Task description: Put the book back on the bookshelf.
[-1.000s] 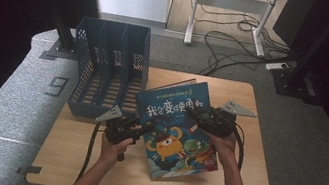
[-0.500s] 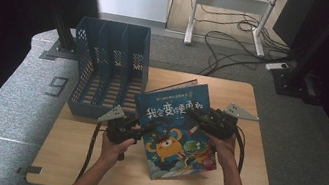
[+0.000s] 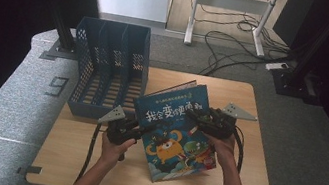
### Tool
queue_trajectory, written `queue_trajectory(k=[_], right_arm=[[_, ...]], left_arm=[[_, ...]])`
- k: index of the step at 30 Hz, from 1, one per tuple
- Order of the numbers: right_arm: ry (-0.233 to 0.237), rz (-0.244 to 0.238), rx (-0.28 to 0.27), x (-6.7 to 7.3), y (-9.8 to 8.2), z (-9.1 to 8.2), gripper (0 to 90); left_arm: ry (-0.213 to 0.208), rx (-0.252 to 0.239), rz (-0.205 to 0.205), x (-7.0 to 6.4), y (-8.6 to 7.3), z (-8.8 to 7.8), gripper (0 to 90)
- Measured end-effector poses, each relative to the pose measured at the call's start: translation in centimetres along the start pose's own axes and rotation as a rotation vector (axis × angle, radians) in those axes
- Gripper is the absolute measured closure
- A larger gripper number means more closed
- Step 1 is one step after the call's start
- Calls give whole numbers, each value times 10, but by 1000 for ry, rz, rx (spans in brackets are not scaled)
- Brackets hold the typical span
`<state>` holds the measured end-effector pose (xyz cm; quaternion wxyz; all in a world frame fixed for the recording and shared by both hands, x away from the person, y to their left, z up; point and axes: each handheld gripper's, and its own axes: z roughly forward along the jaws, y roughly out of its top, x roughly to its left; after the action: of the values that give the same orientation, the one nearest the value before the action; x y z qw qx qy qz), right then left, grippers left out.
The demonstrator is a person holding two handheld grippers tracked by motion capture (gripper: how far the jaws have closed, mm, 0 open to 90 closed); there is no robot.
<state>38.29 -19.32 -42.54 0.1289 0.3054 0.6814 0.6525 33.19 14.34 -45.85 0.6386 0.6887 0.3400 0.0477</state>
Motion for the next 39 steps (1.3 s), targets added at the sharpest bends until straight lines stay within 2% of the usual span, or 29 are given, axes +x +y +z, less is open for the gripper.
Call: queue_trajectory(k=[4, 11, 12, 18, 26, 32, 39], right_arm=[[-11, 16, 28, -1, 0, 1, 317], [-15, 21, 47, -2, 1, 2, 280], [-14, 21, 53, -2, 1, 2, 269], [-18, 26, 58, -1, 0, 3, 242], [-18, 27, 53, -1, 0, 5, 240], [-25, 22, 53, 0, 1, 6, 247], [-21, 7, 49, 3, 1, 7, 252]], left_arm=[[-25, 1, 19, -3, 2, -1, 696], [-44, -4, 19, -3, 2, -2, 725], [-55, -7, 4, -4, 2, -3, 734], [-68, 3, -20, -4, 5, -3, 759], [-69, 16, -37, -3, 7, -4, 764], [-22, 39, 0, -5, 10, -3, 719], [-18, 38, -18, -6, 15, -1, 693]])
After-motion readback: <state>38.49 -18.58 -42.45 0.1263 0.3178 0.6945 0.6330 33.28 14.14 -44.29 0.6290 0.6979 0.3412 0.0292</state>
